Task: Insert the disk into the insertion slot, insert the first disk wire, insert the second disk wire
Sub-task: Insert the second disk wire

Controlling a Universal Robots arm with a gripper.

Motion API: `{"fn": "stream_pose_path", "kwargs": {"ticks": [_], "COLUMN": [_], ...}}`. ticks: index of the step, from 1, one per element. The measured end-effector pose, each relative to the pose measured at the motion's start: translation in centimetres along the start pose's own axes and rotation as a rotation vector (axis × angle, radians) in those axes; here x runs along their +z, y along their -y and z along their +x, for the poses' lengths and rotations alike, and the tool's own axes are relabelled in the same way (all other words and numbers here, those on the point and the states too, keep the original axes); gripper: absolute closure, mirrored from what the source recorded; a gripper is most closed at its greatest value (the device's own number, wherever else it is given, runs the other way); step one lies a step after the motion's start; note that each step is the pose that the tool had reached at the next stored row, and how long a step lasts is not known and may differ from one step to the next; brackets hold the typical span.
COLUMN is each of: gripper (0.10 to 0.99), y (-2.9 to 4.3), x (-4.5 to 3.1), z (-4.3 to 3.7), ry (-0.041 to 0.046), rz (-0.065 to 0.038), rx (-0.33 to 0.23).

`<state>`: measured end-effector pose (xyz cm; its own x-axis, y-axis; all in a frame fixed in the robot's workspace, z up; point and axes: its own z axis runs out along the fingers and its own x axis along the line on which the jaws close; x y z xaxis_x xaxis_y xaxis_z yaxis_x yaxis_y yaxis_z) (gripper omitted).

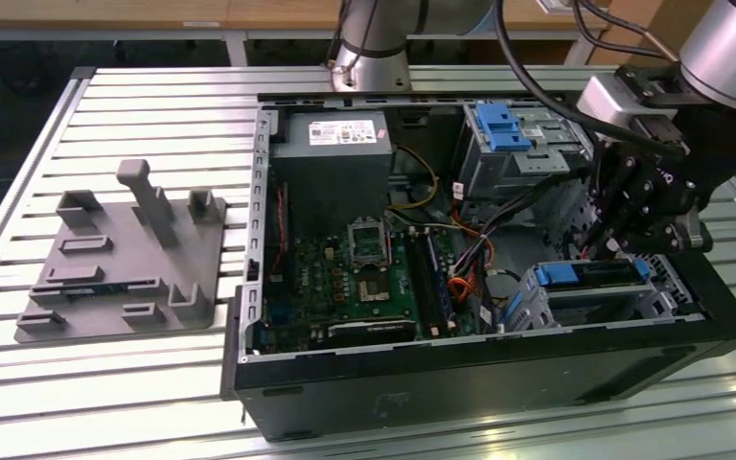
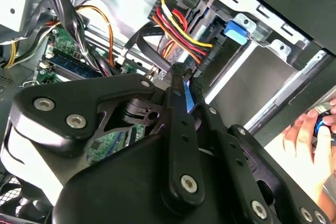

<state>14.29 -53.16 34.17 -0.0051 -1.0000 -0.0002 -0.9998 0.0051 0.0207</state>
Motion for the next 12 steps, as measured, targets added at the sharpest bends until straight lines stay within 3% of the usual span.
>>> {"fn": "stream_pose_path", "kwargs": {"ticks": [12], "gripper": [0.886], "y": [0.01], "x": [0.04], "z": [0.36], "ry": [0.0], "rz": [0.0], "rx": [0.004]}}
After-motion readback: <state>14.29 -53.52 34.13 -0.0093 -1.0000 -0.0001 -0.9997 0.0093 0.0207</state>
